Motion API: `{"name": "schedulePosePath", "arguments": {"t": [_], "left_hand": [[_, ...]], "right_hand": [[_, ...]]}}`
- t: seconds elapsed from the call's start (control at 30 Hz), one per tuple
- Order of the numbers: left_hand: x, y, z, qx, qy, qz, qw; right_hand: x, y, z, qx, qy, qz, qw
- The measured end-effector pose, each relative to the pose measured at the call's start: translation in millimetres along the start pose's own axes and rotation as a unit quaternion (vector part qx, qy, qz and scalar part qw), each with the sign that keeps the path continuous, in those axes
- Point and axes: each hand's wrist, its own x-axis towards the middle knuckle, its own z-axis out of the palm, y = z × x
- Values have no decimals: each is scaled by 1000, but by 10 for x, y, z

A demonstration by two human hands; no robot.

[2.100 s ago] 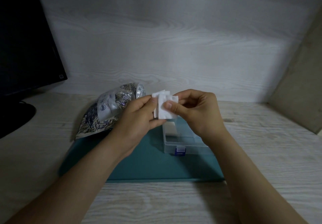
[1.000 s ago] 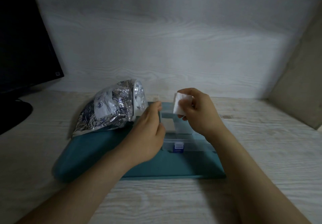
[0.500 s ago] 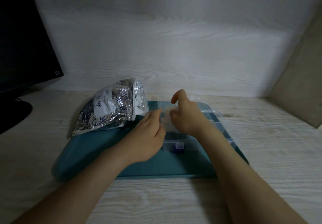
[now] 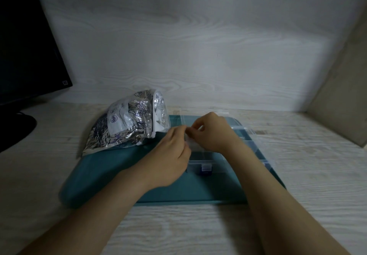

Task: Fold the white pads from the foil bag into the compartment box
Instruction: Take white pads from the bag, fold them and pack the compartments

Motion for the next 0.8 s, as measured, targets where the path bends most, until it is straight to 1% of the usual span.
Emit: {"name": "schedulePosePath", "arguments": {"t": [0.2,0.33,0.4,0.5,0.6,0.67,0.73,0.77,0.8], "left_hand": [[4,11,-3,16,-12,-11,1000],[-8,29,-1,19,-17,-13,1000],[-3,25,9,20,-7,-5,1000],[-6,4,16,31,19,12,999],[-33,8,10,55,66,40,996],[-49,70,-50,61,117,93,987],[-59,146,-139,45,194,185,962],[-66,164,-194,45,246,222,942],[-62,165,-259,53,303,241,921]], "right_hand": [[-87,-62,-30,1,29,11,1000],[-81,-77,-58,69,22,10,997],[-92,-76,-51,54,21,3,998],[-98,-53,-18,3,18,-5,1000],[-102,-33,-10,-13,-2,1,1000],[-120,-35,-46,-16,-10,-6,1000],[-157,-55,-66,-11,7,-26,1000],[-167,-60,-68,-9,13,-32,999],[-175,-66,-73,-14,7,-32,999]]}}
